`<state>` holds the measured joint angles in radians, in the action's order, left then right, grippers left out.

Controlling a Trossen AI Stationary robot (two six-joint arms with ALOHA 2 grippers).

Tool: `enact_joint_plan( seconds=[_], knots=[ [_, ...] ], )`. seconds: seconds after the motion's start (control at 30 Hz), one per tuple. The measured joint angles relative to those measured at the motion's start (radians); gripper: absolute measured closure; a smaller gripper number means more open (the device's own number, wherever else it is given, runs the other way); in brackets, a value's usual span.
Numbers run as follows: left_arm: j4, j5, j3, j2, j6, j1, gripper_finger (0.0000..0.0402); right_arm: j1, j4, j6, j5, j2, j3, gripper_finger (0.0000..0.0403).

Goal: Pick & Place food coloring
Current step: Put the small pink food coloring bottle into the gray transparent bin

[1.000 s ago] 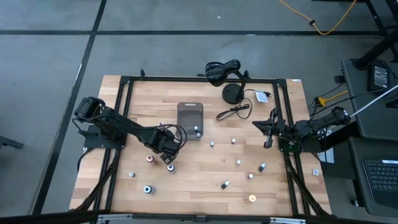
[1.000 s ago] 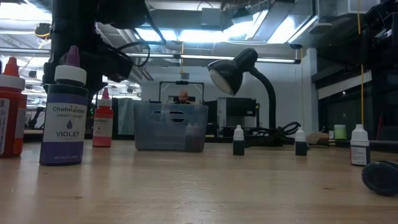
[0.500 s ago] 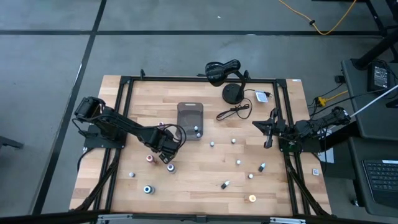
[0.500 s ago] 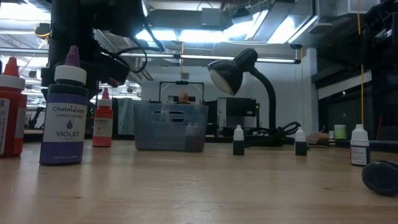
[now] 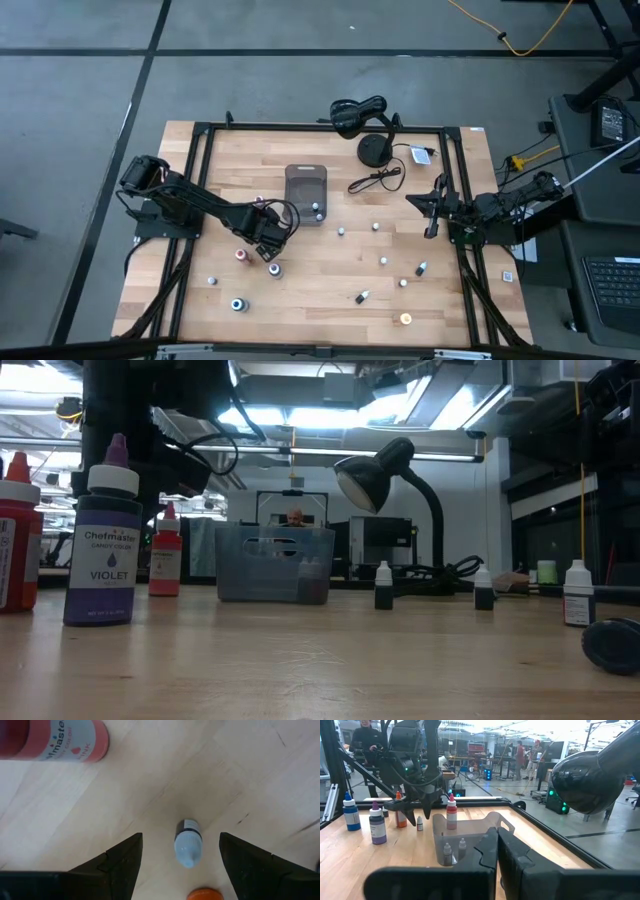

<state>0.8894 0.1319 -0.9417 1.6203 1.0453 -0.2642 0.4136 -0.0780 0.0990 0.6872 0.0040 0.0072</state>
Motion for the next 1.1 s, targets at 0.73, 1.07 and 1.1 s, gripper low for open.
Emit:
enact_joint_plan(
  seconds=[0.73,1.07,1.1],
  knots=[
    [0.000,-0.022,0.000,0.000,-0.038,0.000,0.0267,0.000,0.000,0.000,0.000,0.000,0.000,0.0388],
    [-0.047,-0.019,0.000,-0.001,-0.059,0.000,0.0292,0.000,0.000,0.000,0.000,0.000,0.000,0.0388],
    [-0.054,-0.022,0.000,-0.001,-0.062,0.000,0.0293,0.000,0.000,0.000,0.000,0.000,0.000,0.0388]
  ],
)
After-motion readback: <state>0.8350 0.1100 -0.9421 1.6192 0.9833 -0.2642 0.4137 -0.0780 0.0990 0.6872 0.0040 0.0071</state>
